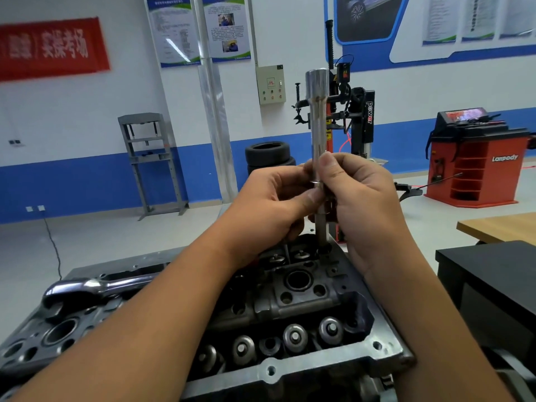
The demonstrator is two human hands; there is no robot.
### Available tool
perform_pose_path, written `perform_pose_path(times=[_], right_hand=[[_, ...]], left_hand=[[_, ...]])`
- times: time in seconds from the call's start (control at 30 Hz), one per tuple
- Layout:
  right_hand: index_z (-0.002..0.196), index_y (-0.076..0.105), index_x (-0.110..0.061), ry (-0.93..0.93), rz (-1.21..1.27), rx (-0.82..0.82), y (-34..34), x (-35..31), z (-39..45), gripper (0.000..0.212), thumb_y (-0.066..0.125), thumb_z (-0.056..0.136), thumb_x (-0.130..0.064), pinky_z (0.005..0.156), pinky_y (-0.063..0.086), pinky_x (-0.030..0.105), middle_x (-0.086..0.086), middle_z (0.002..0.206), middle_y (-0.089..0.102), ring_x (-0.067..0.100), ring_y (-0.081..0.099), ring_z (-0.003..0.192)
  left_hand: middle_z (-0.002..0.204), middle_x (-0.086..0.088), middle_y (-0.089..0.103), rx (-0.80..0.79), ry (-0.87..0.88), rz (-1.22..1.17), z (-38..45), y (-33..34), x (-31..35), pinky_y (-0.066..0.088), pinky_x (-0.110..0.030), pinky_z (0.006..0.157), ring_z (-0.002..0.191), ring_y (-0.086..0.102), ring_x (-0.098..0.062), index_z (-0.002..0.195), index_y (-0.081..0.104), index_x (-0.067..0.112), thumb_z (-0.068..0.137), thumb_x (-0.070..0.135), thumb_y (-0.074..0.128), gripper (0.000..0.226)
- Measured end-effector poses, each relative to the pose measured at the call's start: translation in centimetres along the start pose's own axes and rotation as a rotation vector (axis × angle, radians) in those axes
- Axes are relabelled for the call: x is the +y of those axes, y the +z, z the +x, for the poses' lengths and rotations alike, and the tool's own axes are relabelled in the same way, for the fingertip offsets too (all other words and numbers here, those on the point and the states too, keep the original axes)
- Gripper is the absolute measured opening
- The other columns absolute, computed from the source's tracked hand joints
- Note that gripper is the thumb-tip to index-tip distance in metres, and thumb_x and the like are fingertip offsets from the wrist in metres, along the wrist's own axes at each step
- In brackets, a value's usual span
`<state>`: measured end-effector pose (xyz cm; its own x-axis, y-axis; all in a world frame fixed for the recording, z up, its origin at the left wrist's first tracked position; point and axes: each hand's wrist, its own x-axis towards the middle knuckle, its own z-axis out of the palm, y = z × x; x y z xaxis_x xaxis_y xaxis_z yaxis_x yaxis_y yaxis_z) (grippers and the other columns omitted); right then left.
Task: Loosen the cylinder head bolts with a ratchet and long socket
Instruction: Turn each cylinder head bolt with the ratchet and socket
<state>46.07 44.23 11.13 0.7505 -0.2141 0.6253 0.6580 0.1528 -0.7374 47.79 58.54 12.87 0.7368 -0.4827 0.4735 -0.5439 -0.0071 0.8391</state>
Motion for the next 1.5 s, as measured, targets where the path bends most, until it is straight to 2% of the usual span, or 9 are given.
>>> perform_pose_path(times=[0.17, 0.27, 0.5, 0.67, 0.8, 0.97, 1.17, 1.33, 1.5], right_hand=[[0.091, 0.065, -0.012, -0.016, -0.024, 0.044, 0.13, 0.03, -0.01, 0.016, 0.075, 0.093, -0.024, 0.061, 0.062, 0.033, 0.006, 0.081, 0.073, 0.017, 0.073, 0.073], [0.095, 0.067, -0.004, -0.016, -0.042, 0.01, 0.17, -0.14, -0.06, 0.02, 0.065, 0.101, -0.024, 0.068, 0.064, 0.047, 0.017, 0.089, 0.073, 0.023, 0.07, 0.078], [0.092, 0.066, -0.01, -0.022, -0.009, -0.005, 0.38, -0.2, -0.23, 0.023, 0.074, 0.09, -0.031, 0.062, 0.06, 0.03, -0.002, 0.075, 0.07, 0.013, 0.072, 0.071], [0.088, 0.068, -0.004, -0.049, -0.039, -0.024, 0.37, -0.17, -0.12, 0.028, 0.064, 0.1, -0.029, 0.058, 0.063, 0.044, 0.018, 0.072, 0.066, 0.022, 0.067, 0.068], [0.09, 0.072, -0.015, -0.01, -0.005, 0.002, 0.27, -0.15, -0.09, 0.025, 0.059, 0.104, -0.032, 0.051, 0.055, 0.026, 0.001, 0.073, 0.07, 0.012, 0.068, 0.061], [0.091, 0.063, -0.017, -0.031, -0.01, 0.034, 0.24, -0.14, -0.11, 0.03, 0.069, 0.083, -0.046, 0.067, 0.065, 0.047, 0.007, 0.089, 0.078, 0.027, 0.077, 0.08], [0.093, 0.071, -0.009, -0.026, -0.062, 0.026, 0.22, -0.12, -0.04, 0.028, 0.058, 0.103, -0.032, 0.069, 0.065, 0.049, 0.013, 0.088, 0.075, 0.033, 0.074, 0.082], [0.09, 0.067, -0.013, -0.019, -0.049, 0.011, 0.3, -0.32, -0.35, 0.035, 0.077, 0.074, -0.043, 0.066, 0.065, 0.042, 0.003, 0.079, 0.074, 0.022, 0.075, 0.075], [0.09, 0.071, -0.01, -0.037, -0.08, -0.018, 0.21, -0.36, -0.21, 0.02, 0.064, 0.101, -0.025, 0.062, 0.063, 0.043, 0.01, 0.074, 0.07, 0.023, 0.068, 0.07]], left_hand=[[0.092, -0.019, 0.073, 0.068, 0.055, 0.081, 0.14, 0.08, -0.14, 0.044, -0.01, 0.05, 0.049, 0.059, 0.001, 0.111, 0.07, -0.007, 0.092, 0.002, 0.074, 0.021], [0.082, -0.007, 0.069, -0.018, 0.025, 0.02, 0.03, 0.05, -0.03, 0.041, -0.021, 0.048, 0.05, 0.048, -0.009, 0.12, 0.071, 0.0, 0.099, 0.007, 0.066, 0.022], [0.094, -0.02, 0.074, 0.076, 0.065, 0.132, 0.2, -0.1, -0.38, 0.043, -0.009, 0.05, 0.051, 0.06, 0.001, 0.114, 0.07, -0.004, 0.091, 0.004, 0.078, 0.026], [0.081, -0.004, 0.07, -0.057, 0.024, 0.005, 0.08, -0.35, -0.27, 0.039, -0.023, 0.048, 0.05, 0.046, -0.009, 0.118, 0.071, 0.005, 0.101, 0.008, 0.064, 0.018], [0.082, -0.013, 0.061, 0.004, -0.009, -0.008, 0.28, -0.18, -0.27, 0.031, -0.024, 0.045, 0.051, 0.036, -0.014, 0.123, 0.068, 0.002, 0.106, 0.004, 0.055, 0.022], [0.073, 0.007, 0.066, 0.002, -0.012, 0.0, 0.3, -0.31, -0.46, 0.036, -0.018, 0.047, 0.046, 0.042, -0.002, 0.115, 0.066, -0.005, 0.102, 0.008, 0.063, 0.018], [0.077, 0.002, 0.069, -0.027, 0.013, 0.002, 0.15, -0.13, -0.37, 0.036, -0.024, 0.044, 0.049, 0.04, -0.012, 0.121, 0.07, 0.003, 0.103, 0.009, 0.062, 0.021], [0.084, -0.013, 0.075, 0.074, 0.046, 0.057, 0.29, -0.27, -0.57, 0.039, -0.018, 0.045, 0.048, 0.055, -0.003, 0.109, 0.073, -0.002, 0.092, 0.008, 0.077, 0.021], [0.086, -0.012, 0.068, -0.028, 0.013, -0.04, 0.06, -0.32, -0.37, 0.037, -0.026, 0.046, 0.052, 0.042, -0.015, 0.121, 0.071, 0.001, 0.102, 0.006, 0.062, 0.022]])
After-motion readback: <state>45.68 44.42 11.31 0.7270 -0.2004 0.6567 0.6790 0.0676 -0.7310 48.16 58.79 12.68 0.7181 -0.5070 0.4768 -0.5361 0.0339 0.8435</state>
